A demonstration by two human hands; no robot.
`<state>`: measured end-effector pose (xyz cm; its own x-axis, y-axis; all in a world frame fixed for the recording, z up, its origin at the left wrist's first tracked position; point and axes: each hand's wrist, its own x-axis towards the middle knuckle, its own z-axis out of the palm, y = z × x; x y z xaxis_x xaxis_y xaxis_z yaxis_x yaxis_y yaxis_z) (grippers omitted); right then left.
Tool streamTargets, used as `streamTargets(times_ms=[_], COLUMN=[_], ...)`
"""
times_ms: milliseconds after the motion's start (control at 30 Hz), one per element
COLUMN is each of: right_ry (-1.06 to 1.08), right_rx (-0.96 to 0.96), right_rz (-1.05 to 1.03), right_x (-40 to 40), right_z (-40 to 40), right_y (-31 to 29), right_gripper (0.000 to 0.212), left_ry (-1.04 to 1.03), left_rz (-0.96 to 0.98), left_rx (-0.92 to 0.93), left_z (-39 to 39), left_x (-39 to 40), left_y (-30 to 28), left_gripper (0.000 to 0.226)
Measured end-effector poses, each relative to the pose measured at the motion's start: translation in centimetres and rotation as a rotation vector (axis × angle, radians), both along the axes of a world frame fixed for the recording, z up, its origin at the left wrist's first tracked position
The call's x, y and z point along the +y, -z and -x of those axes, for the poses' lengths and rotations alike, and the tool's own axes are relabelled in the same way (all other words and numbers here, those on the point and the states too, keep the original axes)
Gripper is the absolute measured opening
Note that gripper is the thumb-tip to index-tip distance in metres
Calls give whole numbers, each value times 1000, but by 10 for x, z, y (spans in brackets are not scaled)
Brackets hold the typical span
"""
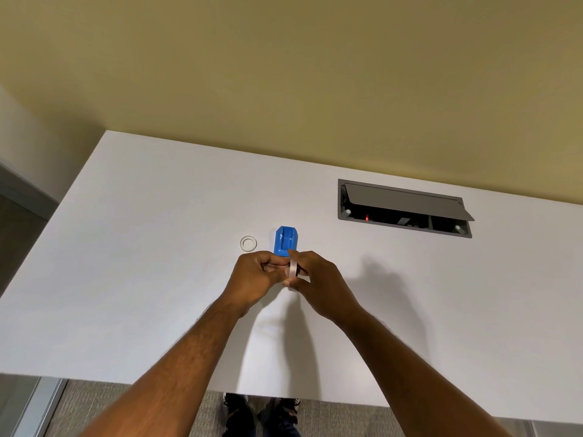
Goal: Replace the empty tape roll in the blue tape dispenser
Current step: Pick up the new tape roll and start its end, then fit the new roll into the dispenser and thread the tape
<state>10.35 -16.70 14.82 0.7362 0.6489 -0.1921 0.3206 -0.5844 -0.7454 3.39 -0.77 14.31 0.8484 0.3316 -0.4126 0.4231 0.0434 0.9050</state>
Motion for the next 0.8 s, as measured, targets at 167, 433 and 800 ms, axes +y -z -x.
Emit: streamTargets(times_ms=[167, 433, 800], right_ry=[56, 137, 106], right_rx=[60, 128, 28], right_rz=[-31, -65, -13], right_x=[0, 1, 23], right_z=[5, -2, -54], right_y=[6, 11, 11], right_gripper=[57, 40, 45], left_ry=[-41, -43, -81], left_rz=[44, 36, -32], left_rx=[38, 65, 33], left_z=[1, -4, -44], left_x=[-1, 5, 23], left_y=[4, 13, 21], left_gripper=[21, 23, 14])
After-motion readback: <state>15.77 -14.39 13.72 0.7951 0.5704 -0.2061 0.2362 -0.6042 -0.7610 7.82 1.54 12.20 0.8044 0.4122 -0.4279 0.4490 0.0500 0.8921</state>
